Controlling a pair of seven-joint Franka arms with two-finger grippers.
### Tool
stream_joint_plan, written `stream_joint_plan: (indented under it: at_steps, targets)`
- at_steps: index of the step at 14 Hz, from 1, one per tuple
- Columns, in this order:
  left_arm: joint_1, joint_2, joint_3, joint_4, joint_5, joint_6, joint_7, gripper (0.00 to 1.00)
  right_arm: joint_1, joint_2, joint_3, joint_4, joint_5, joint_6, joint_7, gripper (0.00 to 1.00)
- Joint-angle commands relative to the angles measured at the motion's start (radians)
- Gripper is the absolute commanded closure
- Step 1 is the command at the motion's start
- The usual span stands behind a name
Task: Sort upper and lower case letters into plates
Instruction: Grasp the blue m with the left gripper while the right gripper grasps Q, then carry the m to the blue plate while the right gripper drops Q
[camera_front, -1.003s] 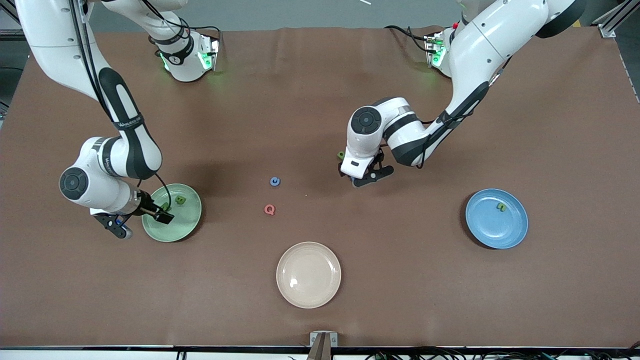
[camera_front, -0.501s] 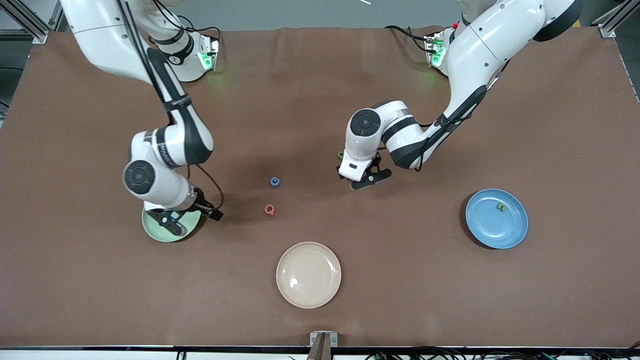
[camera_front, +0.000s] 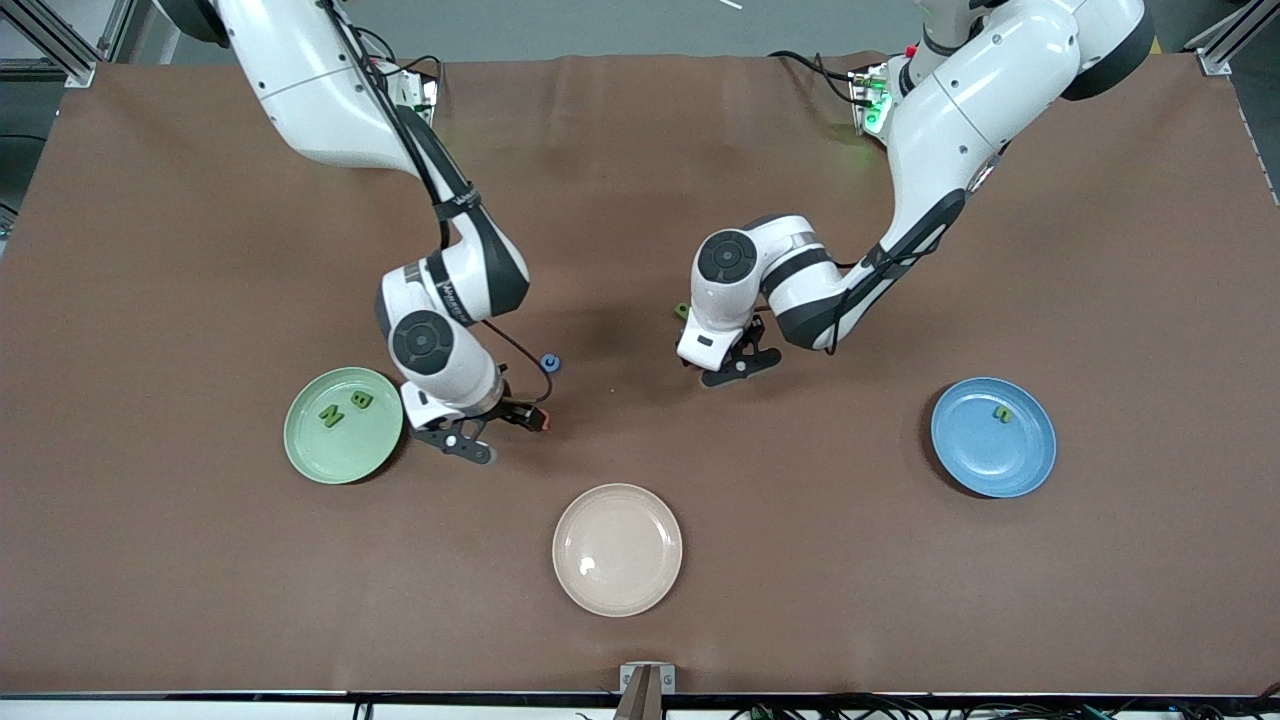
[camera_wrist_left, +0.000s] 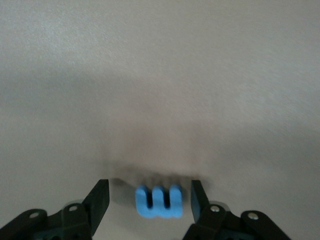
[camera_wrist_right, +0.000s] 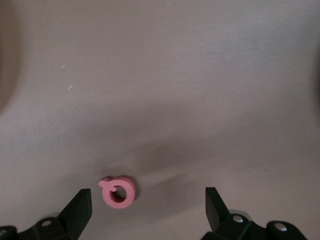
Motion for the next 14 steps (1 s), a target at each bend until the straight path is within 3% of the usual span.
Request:
stream_joint_plan:
  at_steps: [1, 9, 12, 14]
  targets:
    - [-0.013, 0.015, 0.007, 0.018, 0.025, 0.003, -0.015, 0.26, 0.008, 0.033, -0.009, 0.016, -0.018, 0.039, -0.109, 0.02]
    - [-0.033, 0.021, 0.007, 0.016, 0.025, 0.031, -0.029, 0.26, 0.039, 0.077, -0.009, 0.008, -0.005, 0.112, -0.113, 0.06]
    - [-0.033, 0.021, 0.007, 0.015, 0.025, 0.031, -0.029, 0.4, 0.048, 0.08, -0.009, 0.005, -0.005, 0.114, -0.088, 0.09]
    - [-0.033, 0.021, 0.007, 0.013, 0.025, 0.031, -0.027, 0.56, 0.05, 0.08, -0.009, 0.0, -0.005, 0.112, -0.07, 0.15]
